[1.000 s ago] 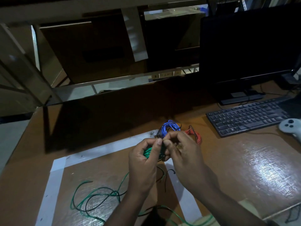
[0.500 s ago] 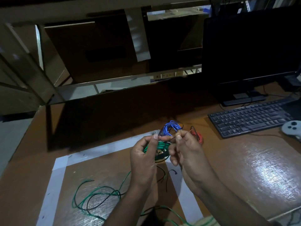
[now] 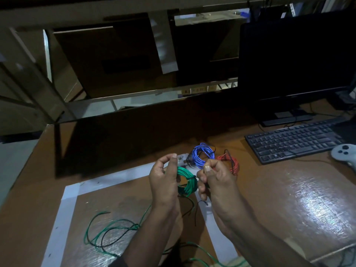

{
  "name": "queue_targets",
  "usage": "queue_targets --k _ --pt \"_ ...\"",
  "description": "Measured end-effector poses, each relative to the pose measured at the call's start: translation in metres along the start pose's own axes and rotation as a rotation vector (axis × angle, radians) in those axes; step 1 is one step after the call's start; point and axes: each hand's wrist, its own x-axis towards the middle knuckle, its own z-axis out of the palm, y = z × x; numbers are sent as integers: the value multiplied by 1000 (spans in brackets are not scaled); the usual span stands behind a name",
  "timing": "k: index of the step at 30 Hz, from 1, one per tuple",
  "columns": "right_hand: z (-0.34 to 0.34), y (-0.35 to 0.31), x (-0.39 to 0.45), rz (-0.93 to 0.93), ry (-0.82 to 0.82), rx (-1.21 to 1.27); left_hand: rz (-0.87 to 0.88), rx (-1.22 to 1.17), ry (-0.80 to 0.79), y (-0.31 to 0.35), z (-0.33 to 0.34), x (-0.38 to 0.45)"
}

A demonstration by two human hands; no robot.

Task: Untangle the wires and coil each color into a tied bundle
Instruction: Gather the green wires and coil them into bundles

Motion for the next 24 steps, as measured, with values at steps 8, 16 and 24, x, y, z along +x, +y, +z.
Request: queue_targets --k 8,16,24 --pt "-31 9 8 105 -126 -21 -50 213 -64 -13 -7 -6" --pt "-58 33 -2 131 -155 -320 -159 147 -90 -16 11 -16" --pt "-70 39 3 166 -39 -233 -273 169 -301 -24 19 -23"
